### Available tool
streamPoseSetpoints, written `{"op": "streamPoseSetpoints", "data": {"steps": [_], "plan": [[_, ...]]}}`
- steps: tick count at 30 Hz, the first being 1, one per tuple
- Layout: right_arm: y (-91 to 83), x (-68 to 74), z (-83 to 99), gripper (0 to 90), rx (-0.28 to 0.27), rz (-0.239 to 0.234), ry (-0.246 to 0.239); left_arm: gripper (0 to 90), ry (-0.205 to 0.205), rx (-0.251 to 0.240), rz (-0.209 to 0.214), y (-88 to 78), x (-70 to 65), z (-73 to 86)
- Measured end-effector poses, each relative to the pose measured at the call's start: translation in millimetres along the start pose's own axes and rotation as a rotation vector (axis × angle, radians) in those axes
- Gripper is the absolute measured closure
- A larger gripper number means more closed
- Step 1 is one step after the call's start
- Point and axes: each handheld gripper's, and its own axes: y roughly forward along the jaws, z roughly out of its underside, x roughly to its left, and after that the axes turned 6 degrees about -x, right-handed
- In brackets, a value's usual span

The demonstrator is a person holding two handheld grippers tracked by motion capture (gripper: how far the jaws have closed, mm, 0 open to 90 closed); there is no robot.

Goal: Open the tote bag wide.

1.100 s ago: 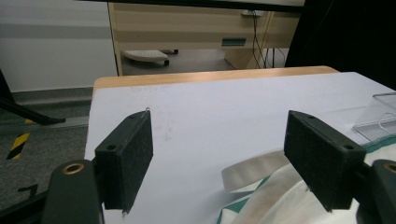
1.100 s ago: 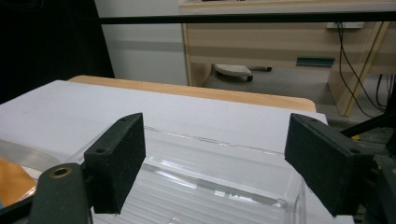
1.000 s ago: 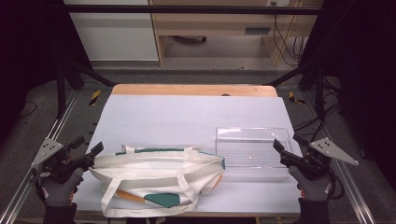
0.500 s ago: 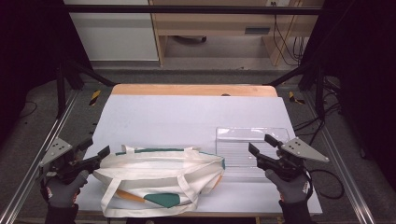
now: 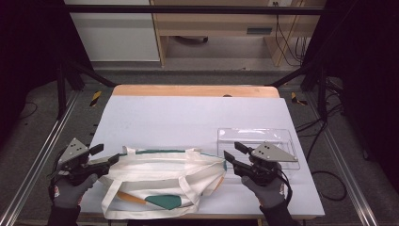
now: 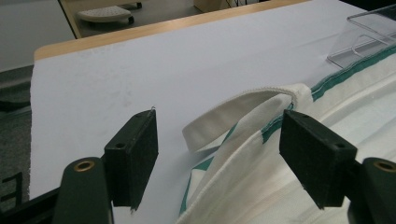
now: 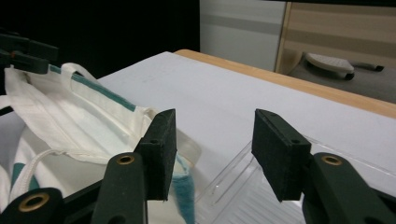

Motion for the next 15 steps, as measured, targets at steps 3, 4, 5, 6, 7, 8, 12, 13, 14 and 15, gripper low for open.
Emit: {"op": "streamPoseSetpoints", "data": {"steps": [3, 4, 5, 6, 7, 8, 12, 13, 14, 15], "plan": [[3.1, 2.9, 0.4, 51.2, 0.008, -0.013, -0.001, 30.8, 0.003, 0.013, -0.002, 1.2, 1.1, 1.5], [6.2, 5.7, 0.3, 51.1, 0.012, -0.034, 0.005, 31.2, 0.008, 0.029, 0.000, 2.9, 1.8, 2.7], [6.2, 5.7, 0.3, 51.1, 0.012, -0.034, 0.005, 31.9, 0.008, 0.029, 0.000, 2.9, 1.8, 2.7], [9.1, 9.0, -0.6, 50.5, 0.015, -0.047, 0.001, 32.8, 0.010, 0.047, -0.003, 5.0, 2.4, 4.3], [10.3, 10.9, -1.2, 50.2, 0.015, -0.056, 0.004, 34.1, 0.012, 0.060, -0.001, 5.7, 2.7, 5.1], [12.0, 12.4, -1.9, 49.7, 0.016, -0.068, 0.005, 36.4, 0.015, 0.074, -0.002, 6.6, 2.6, 5.9], [19.2, 21.2, -4.4, 46.9, 0.024, -0.098, -0.002, 47.1, 0.024, 0.138, 0.001, 10.8, 3.0, 9.3], [19.2, 21.2, -4.4, 46.9, 0.024, -0.098, -0.002, 51.2, 0.024, 0.138, 0.001, 10.8, 3.0, 9.3], [21.6, 23.6, -4.8, 46.5, 0.032, -0.099, -0.003, 51.2, 0.017, 0.148, 0.007, 11.8, 3.9, 10.7], [26.7, 28.4, -4.7, 46.2, 0.048, -0.110, -0.009, 58.0, -0.006, 0.161, 0.020, 13.4, 6.3, 13.7]]}}
